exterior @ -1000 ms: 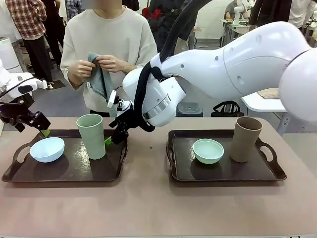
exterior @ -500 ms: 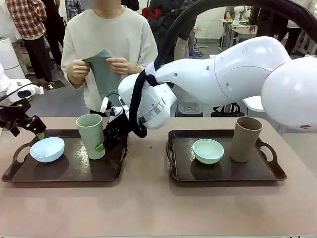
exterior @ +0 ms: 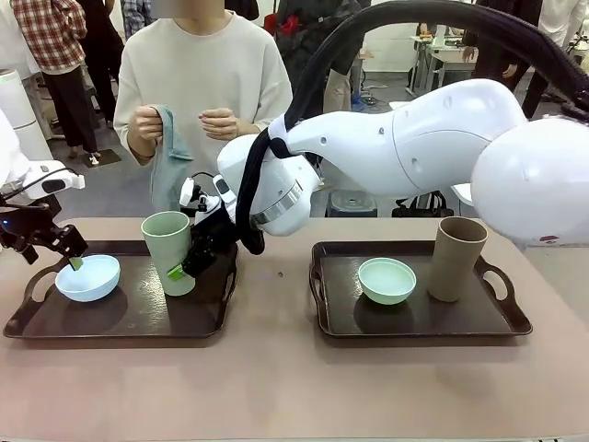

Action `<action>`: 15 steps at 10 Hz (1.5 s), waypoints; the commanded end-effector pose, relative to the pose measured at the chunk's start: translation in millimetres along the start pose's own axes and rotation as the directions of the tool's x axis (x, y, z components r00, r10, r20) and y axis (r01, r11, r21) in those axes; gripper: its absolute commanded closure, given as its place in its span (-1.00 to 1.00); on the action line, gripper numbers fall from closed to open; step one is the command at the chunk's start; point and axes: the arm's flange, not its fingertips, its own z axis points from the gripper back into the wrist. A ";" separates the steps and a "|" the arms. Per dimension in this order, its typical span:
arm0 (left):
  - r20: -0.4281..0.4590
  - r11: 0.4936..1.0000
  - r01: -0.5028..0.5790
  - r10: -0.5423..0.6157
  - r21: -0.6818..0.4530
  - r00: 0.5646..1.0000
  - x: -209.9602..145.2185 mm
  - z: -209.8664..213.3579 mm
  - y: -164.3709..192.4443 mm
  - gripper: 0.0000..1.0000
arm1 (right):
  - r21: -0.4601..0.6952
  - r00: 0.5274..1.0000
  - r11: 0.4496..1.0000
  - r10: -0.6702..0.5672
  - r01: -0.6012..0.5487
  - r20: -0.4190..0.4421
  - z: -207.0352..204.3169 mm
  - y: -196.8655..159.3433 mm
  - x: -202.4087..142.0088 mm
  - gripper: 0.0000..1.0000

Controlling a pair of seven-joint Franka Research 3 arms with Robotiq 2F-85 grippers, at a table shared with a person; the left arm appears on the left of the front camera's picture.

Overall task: Set up a tray with a mat and arrange the tableware.
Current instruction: Pick up the Picnic Bowl and Reusable plastic cup from the Handle tray in front of the human's position and hold them in the air.

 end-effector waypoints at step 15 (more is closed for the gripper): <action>0.000 0.994 -0.105 0.105 -0.035 0.994 19.4 -25.8 3.5 0.79 | 0.095 0.991 0.988 0.117 -0.123 0.068 -2.7 -0.1 1.6 1.00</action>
